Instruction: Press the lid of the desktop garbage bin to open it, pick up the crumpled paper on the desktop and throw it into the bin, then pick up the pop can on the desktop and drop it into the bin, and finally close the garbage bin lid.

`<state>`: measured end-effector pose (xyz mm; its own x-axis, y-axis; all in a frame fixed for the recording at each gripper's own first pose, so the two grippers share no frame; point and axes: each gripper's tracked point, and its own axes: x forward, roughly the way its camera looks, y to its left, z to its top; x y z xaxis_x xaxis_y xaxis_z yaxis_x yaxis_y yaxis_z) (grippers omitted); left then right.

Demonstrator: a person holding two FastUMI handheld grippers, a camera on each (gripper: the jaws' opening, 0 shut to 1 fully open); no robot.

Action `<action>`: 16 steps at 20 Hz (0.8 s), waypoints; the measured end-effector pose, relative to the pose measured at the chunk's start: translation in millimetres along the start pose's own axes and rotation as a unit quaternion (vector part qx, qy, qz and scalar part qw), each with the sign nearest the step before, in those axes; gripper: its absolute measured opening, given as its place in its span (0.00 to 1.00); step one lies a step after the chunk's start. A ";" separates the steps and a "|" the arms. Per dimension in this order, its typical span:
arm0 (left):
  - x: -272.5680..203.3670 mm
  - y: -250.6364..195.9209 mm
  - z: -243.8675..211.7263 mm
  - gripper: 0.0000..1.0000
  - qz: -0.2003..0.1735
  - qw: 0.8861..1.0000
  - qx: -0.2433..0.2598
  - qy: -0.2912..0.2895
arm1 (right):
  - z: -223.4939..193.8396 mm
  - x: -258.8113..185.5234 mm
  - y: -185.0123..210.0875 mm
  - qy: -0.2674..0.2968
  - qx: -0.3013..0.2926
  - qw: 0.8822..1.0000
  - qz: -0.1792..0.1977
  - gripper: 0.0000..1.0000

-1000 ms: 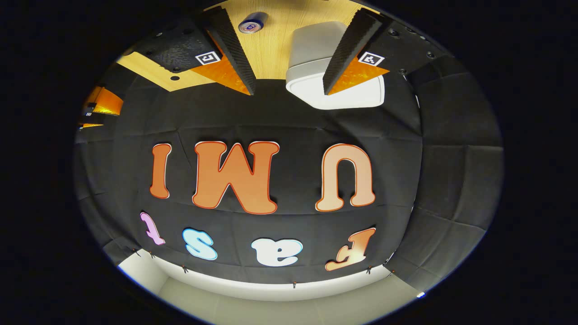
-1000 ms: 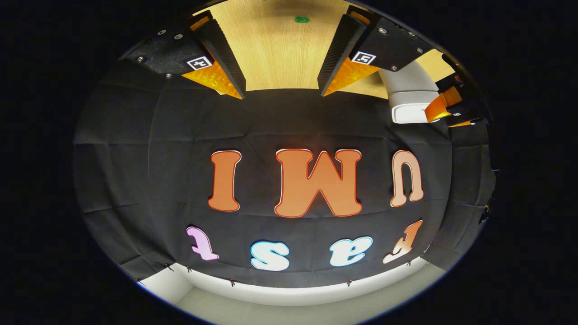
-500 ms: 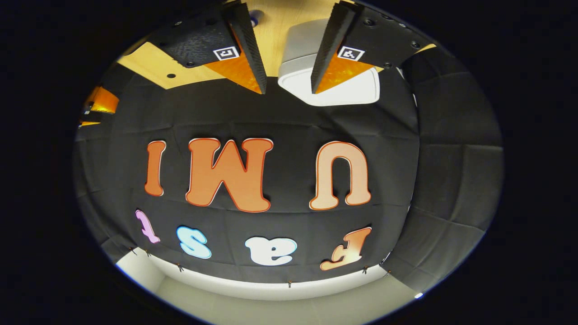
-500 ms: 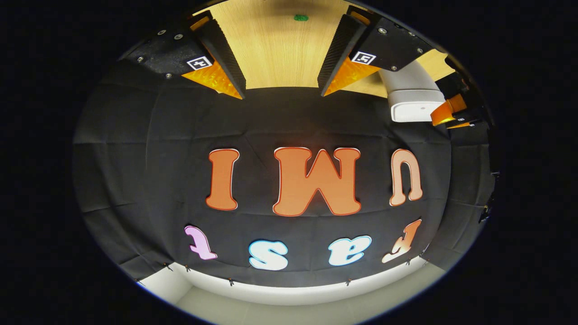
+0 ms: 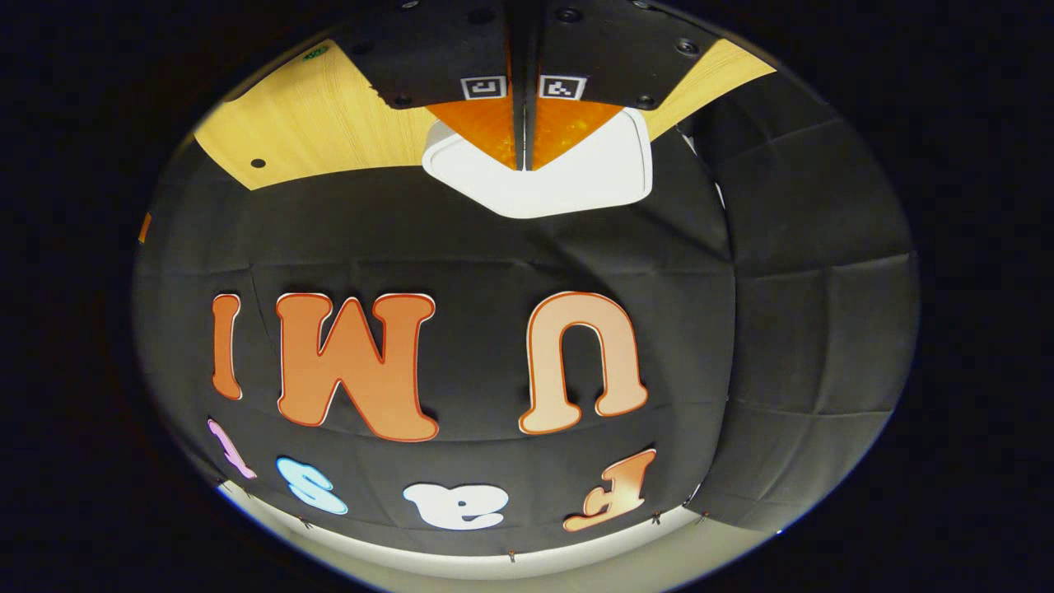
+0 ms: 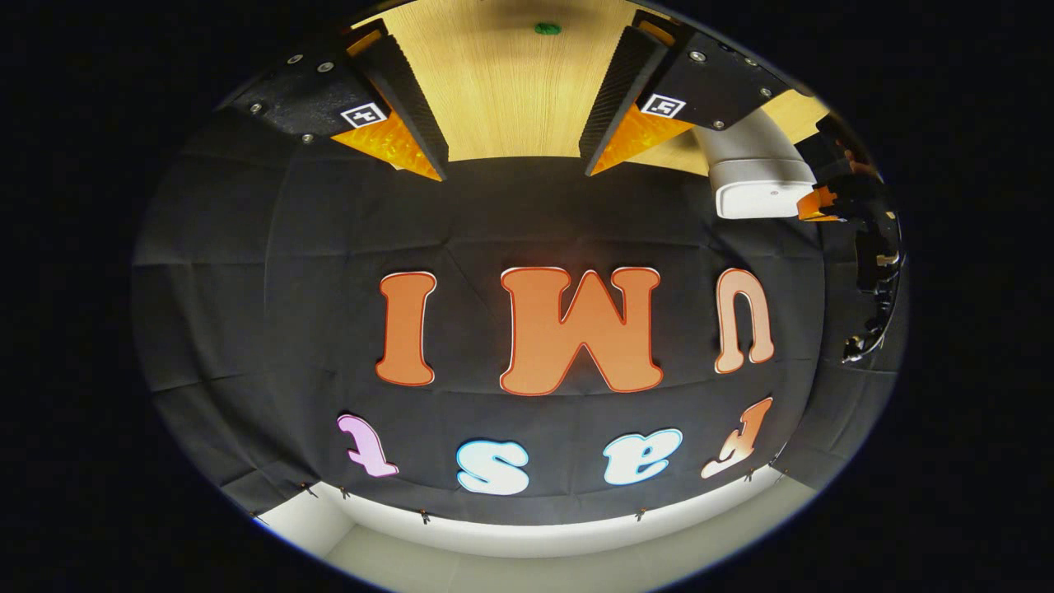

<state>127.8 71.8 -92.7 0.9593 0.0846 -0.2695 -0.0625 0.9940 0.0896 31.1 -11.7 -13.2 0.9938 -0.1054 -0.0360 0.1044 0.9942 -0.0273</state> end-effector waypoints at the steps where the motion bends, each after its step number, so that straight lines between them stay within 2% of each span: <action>1: 5.6 3.0 -4.6 0.00 0.002 1.000 0.002 0.005 | -0.9 1.8 0.3 0.002 0.000 1.000 0.002 0.96; 4: 24.6 20.0 -21.7 0.00 0.024 0.999 0.004 0.027 | -0.2 8.0 6.2 0.006 -0.002 1.000 0.008 0.96; 11: 31.3 23.4 -39.7 0.00 0.034 0.998 0.004 0.052 | -0.8 20.7 17.4 0.009 -0.008 1.000 0.018 0.96; 16: 30.1 21.7 -18.5 0.00 0.046 0.999 0.025 0.008 | 3.0 20.8 16.0 0.006 -0.011 1.000 0.017 0.96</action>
<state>150.2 97.1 -116.6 0.9455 0.1764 -0.2737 -0.1353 0.9774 0.1623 53.5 2.1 -11.3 0.9962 -0.0713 -0.0502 0.0689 0.9964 -0.0486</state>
